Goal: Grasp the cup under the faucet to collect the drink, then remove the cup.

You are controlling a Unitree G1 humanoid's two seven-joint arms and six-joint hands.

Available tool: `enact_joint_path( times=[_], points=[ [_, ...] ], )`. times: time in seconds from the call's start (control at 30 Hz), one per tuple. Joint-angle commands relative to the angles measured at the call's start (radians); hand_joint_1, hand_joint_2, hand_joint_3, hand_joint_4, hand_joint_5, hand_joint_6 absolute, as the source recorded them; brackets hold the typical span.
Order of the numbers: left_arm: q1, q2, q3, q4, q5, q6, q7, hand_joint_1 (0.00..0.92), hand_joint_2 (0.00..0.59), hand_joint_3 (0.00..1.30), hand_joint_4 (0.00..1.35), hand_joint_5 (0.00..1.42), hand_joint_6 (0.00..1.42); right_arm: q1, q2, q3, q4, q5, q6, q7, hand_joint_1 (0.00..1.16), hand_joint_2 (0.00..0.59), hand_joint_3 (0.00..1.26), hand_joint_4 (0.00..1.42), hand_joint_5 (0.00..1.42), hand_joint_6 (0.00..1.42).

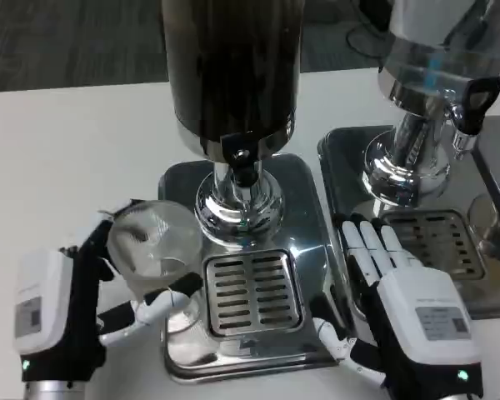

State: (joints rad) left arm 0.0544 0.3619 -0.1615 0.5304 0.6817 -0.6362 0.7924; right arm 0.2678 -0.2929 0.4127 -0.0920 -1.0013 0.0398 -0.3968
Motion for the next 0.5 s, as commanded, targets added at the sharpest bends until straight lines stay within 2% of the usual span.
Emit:
enact_joint_path(
  times=[0.03, 0.2, 0.4, 0.5],
  points=[
    [-0.039, -0.012, -0.046, -0.001, 0.032, -0.018, -0.004, 0.415, 0.136, 0.4, 0.57, 0.82, 0.95, 0.02, 0.008, -0.008, -0.025, -0.012, 0.019, -0.017, 0.33, 0.393, 0.0, 0.0, 0.0, 0.15],
    [-0.102, -0.026, -0.084, 0.062, 0.049, -0.008, -0.011, 0.415, 0.133, 0.4, 0.57, 0.82, 0.95, 0.03, 0.014, -0.015, -0.035, -0.007, 0.025, -0.015, 0.33, 0.393, 0.0, 0.0, 0.0, 0.15],
    [-0.194, -0.047, -0.133, 0.175, 0.058, 0.001, -0.012, 0.415, 0.132, 0.4, 0.56, 0.82, 0.94, 0.038, 0.013, -0.003, -0.05, -0.028, 0.03, -0.007, 0.33, 0.393, 0.0, 0.0, 0.0, 0.15],
    [-0.22, -0.043, -0.179, 0.214, 0.1, 0.008, 0.003, 0.411, 0.129, 0.4, 0.56, 0.81, 0.93, 0.046, 0.019, -0.008, -0.056, -0.028, 0.035, -0.009, 0.33, 0.393, 0.0, 0.0, 0.0, 0.15]
  ],
)
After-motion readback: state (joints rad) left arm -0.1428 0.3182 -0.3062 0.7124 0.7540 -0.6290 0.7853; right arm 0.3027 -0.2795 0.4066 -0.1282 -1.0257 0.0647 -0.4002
